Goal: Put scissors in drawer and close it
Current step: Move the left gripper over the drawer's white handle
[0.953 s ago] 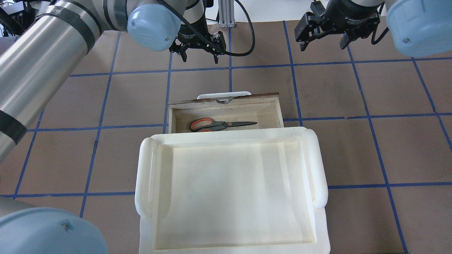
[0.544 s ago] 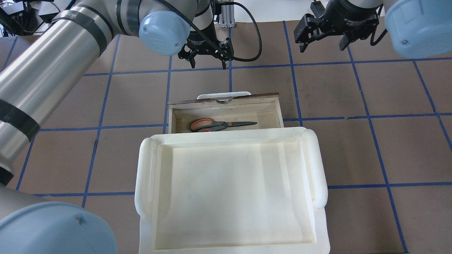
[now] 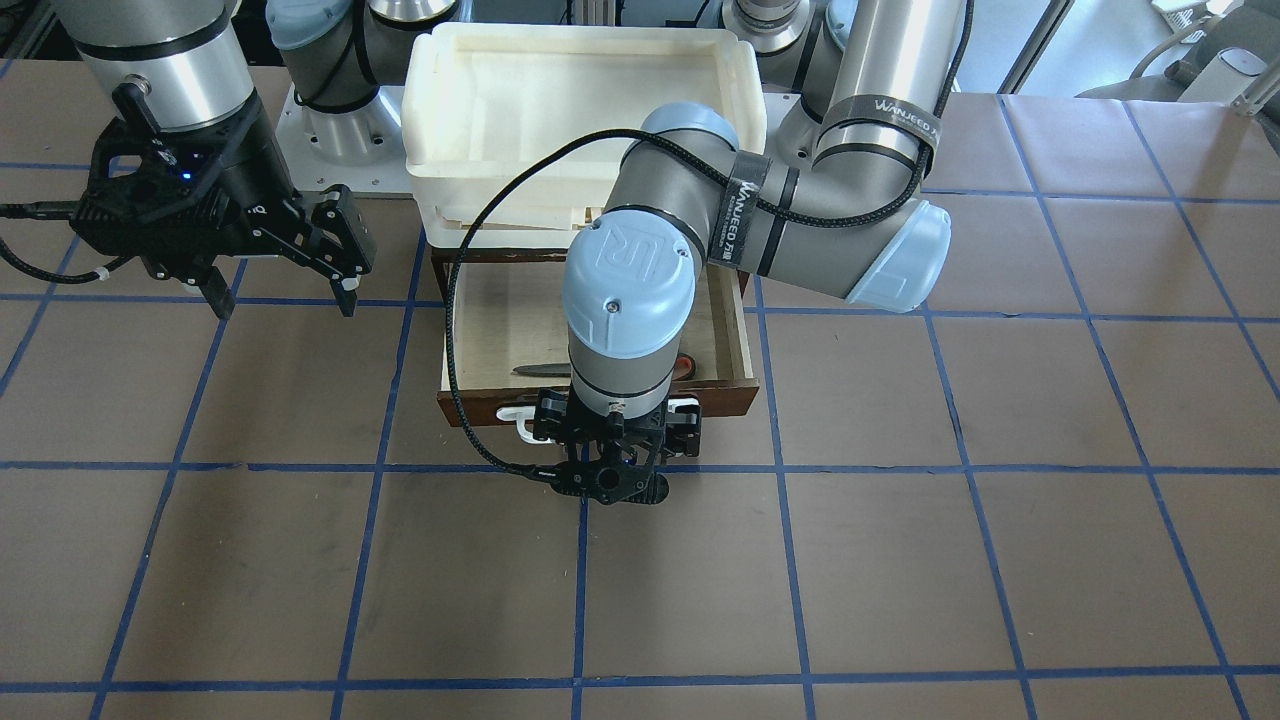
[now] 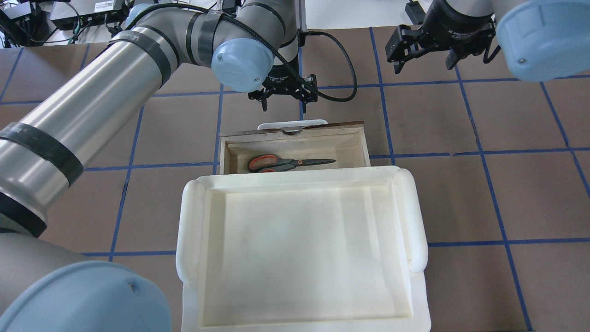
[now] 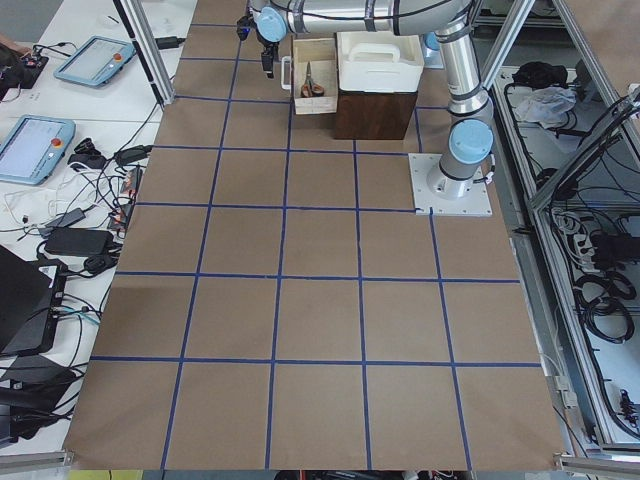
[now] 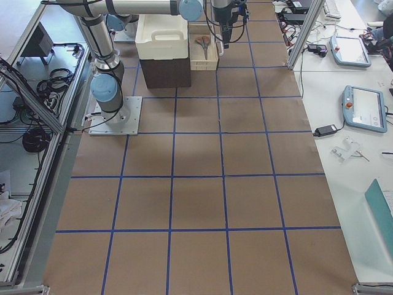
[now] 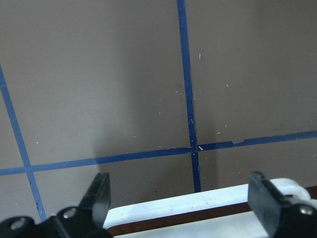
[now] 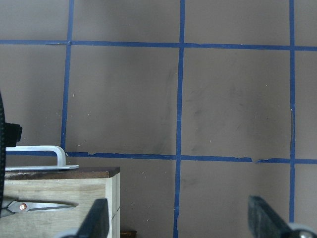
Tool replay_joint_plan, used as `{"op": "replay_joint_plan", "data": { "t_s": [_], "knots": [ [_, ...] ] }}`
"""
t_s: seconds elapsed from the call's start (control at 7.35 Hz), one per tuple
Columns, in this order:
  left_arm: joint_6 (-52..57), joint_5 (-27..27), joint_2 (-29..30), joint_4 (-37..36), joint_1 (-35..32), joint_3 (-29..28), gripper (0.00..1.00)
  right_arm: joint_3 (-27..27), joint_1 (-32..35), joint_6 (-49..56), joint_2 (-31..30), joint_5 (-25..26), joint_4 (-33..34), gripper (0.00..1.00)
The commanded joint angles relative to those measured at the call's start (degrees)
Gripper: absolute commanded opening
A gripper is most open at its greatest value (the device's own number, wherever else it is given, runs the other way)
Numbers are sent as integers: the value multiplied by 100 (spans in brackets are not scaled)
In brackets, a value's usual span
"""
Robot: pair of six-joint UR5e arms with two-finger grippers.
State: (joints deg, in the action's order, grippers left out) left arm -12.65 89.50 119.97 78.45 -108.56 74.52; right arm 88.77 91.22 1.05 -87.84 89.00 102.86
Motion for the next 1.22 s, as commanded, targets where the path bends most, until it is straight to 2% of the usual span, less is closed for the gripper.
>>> {"op": "replay_joint_plan", "data": {
  "t_s": [0.0, 0.41, 0.82, 1.09],
  "knots": [
    [-106, -20, 35, 134, -25, 19, 100, 0, 1, 9, 4, 3, 32, 100],
    [-107, -195, -34, 642, -42, 28, 100, 35, 1, 1, 30, -6, 198, 100],
    [-185, -284, 1, 663, -60, 89, 100, 36, 1, 9, 48, 3, 208, 100],
    [-186, -425, -218, 837, -43, 177, 100, 44, 1, 9, 48, -6, 208, 100]
  ]
}}
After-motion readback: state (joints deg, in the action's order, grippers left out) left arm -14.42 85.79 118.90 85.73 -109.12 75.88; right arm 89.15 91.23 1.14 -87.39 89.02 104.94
